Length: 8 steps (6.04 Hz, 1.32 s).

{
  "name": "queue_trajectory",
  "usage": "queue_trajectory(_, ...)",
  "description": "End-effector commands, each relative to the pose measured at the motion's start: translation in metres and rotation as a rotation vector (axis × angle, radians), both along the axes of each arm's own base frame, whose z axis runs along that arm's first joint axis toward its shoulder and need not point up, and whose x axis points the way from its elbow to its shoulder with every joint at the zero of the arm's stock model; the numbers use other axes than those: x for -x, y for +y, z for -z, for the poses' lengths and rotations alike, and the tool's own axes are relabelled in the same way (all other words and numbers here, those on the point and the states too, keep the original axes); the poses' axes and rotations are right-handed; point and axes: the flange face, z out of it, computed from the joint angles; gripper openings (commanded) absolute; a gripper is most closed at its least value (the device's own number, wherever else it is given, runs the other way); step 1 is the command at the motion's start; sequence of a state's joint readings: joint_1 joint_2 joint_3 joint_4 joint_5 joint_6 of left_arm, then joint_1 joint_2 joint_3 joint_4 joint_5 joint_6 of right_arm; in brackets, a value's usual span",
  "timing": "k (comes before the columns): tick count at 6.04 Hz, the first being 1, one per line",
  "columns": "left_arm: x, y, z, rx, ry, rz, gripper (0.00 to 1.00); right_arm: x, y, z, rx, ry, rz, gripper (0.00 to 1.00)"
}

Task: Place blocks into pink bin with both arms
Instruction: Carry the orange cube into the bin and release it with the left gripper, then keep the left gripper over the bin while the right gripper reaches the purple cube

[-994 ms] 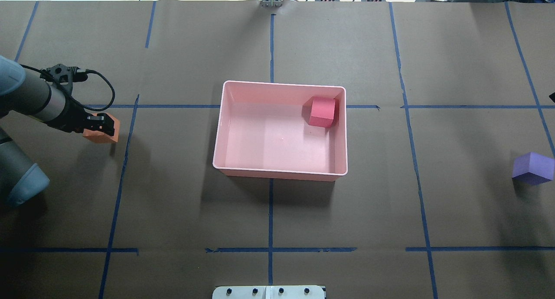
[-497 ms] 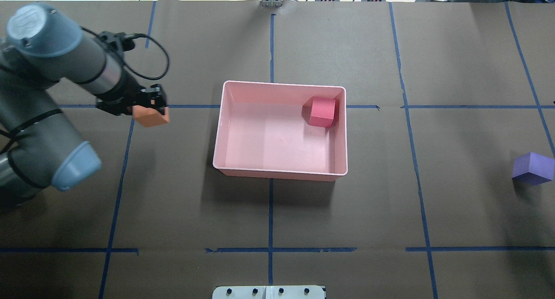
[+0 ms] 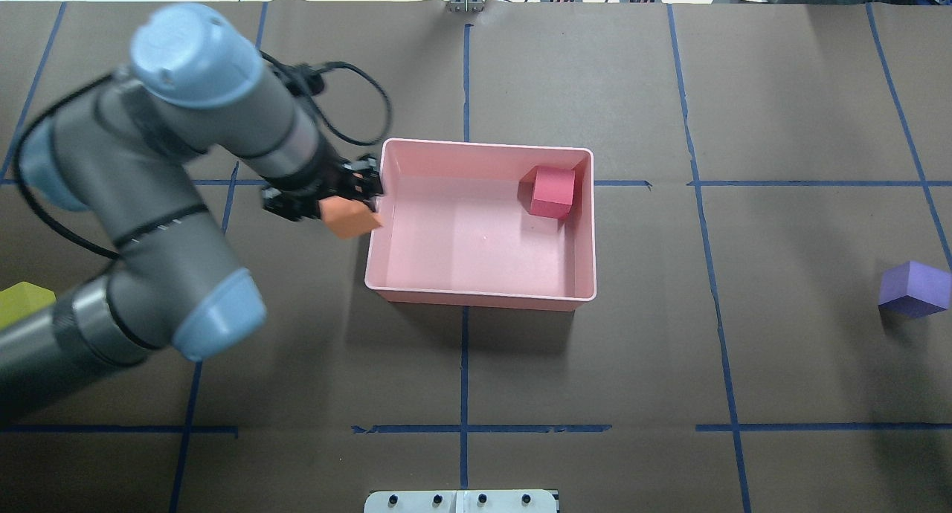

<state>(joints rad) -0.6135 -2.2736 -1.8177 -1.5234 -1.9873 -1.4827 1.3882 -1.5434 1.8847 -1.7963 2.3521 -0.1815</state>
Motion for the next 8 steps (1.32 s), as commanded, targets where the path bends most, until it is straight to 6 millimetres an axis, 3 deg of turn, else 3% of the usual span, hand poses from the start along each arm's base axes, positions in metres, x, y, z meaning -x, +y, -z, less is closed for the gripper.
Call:
queue_trajectory(1,-0.023,0.008,0.013,0.000,-0.009,0.027,1.00,0.001,0.001,0.003,-0.015,-0.001,0.011,1.00)
queue_trajectory(2,-0.015,0.011,0.002,-0.037,-0.019,-0.008,1.00,-0.002,0.017,-0.010,-0.028,-0.005,0.012,1.00)
queue_trajectory(3,0.009,0.026,-0.012,-0.098,-0.034,-0.064,1.00,-0.002,0.036,-0.033,-0.060,-0.014,0.009,1.00)
queue_trajectory(4,0.034,0.040,-0.039,-0.180,-0.061,-0.137,1.00,0.012,0.045,-0.041,-0.068,-0.016,0.036,1.00)
queue_trajectory(5,0.045,0.045,-0.046,-0.222,-0.066,-0.163,1.00,0.029,0.047,-0.040,-0.064,-0.021,0.034,1.00)
queue_trajectory(6,0.045,0.045,-0.045,-0.224,-0.065,-0.163,1.00,0.043,0.067,-0.056,-0.057,-0.027,0.007,0.99)
queue_trajectory(8,0.045,0.045,-0.046,-0.223,-0.067,-0.162,1.00,0.077,0.079,-0.088,-0.245,-0.029,0.096,1.00)
